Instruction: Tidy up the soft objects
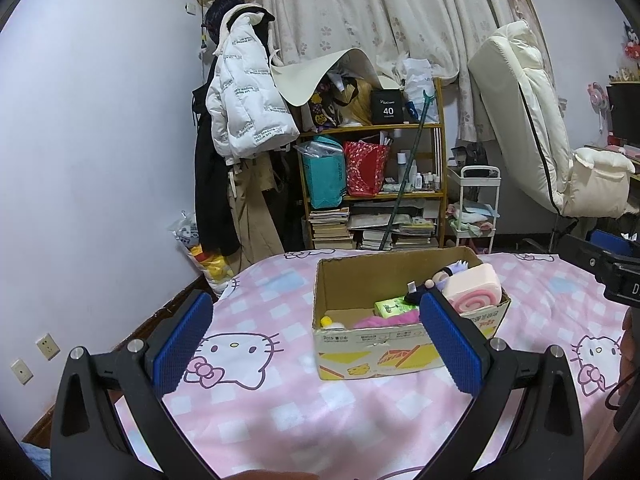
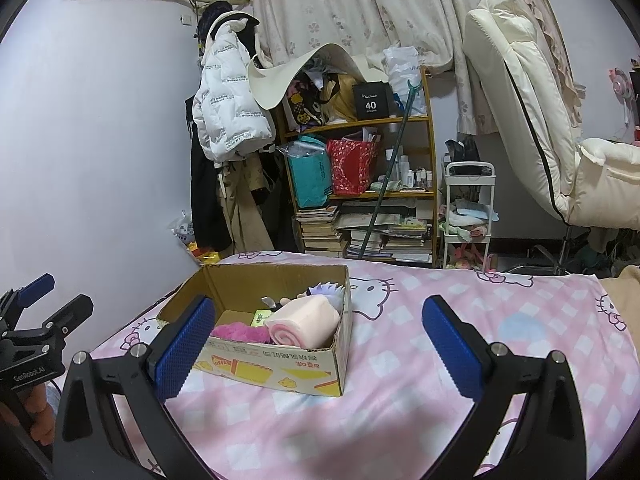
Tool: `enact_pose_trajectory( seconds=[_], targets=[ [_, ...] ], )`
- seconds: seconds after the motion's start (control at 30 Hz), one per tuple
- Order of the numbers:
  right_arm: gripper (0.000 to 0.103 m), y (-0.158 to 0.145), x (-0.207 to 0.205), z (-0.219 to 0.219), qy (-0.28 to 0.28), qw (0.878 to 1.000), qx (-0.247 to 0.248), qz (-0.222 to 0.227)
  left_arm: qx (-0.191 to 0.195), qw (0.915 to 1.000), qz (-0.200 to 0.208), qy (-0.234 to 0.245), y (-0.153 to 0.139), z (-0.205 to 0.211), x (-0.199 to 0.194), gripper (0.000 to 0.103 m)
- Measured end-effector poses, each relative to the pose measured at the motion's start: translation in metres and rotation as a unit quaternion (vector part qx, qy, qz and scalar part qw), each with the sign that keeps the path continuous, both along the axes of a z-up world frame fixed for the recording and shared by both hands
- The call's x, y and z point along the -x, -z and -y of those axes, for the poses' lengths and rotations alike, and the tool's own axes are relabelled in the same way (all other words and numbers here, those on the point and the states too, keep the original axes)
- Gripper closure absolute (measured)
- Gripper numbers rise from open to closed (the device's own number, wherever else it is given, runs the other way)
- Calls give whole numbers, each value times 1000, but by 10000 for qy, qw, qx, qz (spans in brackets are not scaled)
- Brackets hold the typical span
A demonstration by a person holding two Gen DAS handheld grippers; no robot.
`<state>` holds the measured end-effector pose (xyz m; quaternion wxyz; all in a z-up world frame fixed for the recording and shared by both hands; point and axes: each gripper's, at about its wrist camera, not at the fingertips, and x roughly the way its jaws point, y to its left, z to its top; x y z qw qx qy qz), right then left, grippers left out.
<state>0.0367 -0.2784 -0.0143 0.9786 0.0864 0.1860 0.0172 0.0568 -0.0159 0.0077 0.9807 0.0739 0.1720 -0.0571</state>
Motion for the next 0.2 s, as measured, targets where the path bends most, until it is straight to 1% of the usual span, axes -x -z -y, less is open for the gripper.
enact_pose_trajectory(
  seconds=[0.2],
  targets=[
    [0,0,0,0,-2,10000,-1,-6,4,10000,-21,1,1,0,0,1]
  ],
)
